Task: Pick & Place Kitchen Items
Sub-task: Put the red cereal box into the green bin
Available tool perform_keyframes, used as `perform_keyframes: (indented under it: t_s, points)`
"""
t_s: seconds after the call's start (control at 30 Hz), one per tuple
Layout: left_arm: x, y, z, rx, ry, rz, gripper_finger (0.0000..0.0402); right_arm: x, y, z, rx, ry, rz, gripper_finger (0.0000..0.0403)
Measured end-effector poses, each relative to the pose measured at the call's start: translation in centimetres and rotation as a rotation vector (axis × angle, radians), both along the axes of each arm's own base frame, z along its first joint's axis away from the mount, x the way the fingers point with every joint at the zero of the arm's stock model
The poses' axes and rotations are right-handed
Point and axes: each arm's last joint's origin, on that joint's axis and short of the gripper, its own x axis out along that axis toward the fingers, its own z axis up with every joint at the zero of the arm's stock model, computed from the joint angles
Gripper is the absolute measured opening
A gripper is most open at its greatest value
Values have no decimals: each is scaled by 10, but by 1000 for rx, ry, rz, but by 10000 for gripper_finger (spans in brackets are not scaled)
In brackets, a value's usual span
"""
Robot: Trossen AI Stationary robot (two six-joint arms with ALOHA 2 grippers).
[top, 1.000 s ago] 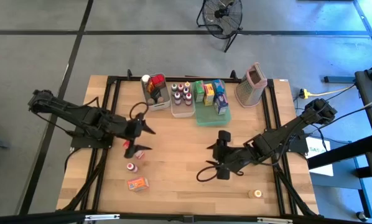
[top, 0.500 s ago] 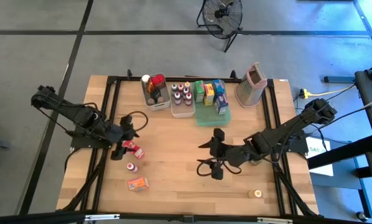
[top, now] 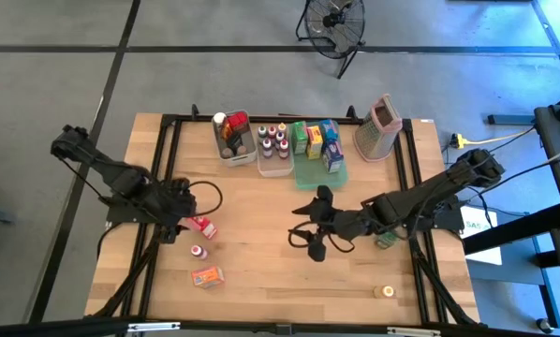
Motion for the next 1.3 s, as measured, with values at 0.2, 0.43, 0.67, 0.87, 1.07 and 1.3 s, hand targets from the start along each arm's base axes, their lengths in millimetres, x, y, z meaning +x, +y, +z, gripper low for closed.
perform_keyframes:
  t_s: [0.2,0.43,0.67,0.87,1.07,1.3]
  points:
    - [5,-3,-7,42,72,-24,294,14,7,-20,31,16,-17,254]
    - [16,-11,-19,90,173,-111,294,31,17,-39,73,4,34,254]
    - [25,-15,-27,163,217,-161,294,34,26,-42,93,-33,70,254]
    - [28,-17,-32,183,243,-179,294,32,34,-39,97,-65,100,254]
    - [33,-17,-36,230,259,-200,294,29,40,-38,82,-82,99,254]
    - [35,-15,-36,213,267,-177,294,29,41,-38,77,-81,95,254]
